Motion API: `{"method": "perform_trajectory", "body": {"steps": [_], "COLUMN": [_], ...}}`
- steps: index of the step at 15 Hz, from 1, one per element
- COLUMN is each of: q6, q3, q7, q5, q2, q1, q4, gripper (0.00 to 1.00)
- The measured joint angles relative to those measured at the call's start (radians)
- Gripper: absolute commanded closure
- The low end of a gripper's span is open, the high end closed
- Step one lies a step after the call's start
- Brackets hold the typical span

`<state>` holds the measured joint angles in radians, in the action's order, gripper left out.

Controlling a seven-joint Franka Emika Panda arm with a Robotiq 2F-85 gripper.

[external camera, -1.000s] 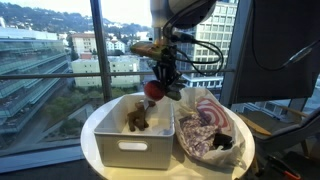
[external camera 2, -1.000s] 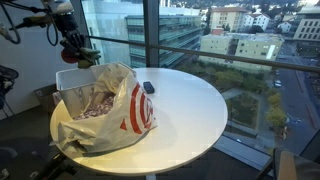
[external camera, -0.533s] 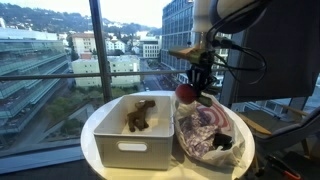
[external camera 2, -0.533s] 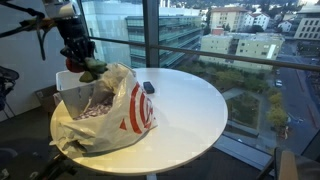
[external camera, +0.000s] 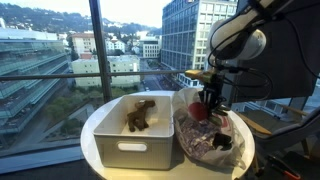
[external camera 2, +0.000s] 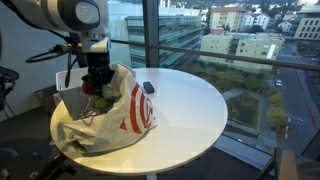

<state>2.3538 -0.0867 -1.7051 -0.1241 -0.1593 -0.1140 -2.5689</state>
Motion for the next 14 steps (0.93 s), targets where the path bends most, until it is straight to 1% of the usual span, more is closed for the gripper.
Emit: {"method": "perform_trajectory", "body": {"steps": [1,3,5,6,7,9,10,11,14], "q6": [0.005,0.022,0.056,0.086,0.123,0.197,0.227,0.244,0.242], "q3": [0.004,0.005,0.006,0.006,0.007,0.016,0.024,0.032,0.047], "q7": [0.018,0.020,-0.034,-0.084,-0.141,-0.253,-0.307,-0.358,-0.495], "q5": [-0.021,-0.024,0.017,0.056,0.093,0.157,0.185,0.218,0.316], "q2": [0.039,0.118,0.198,0.234,0.262,0.289,0.293,0.292,0.264], "q1": [0.009,0.026,0.034,0.035,0.033,0.024,0.017,0.009,-0.014], "q4": [0.005,0.023,0.049,0.060,0.069,0.073,0.073,0.072,0.065], "gripper": [0.97,0.96,0.95,0.67,0.65,0.53,0.43,0.37,0.15]}}
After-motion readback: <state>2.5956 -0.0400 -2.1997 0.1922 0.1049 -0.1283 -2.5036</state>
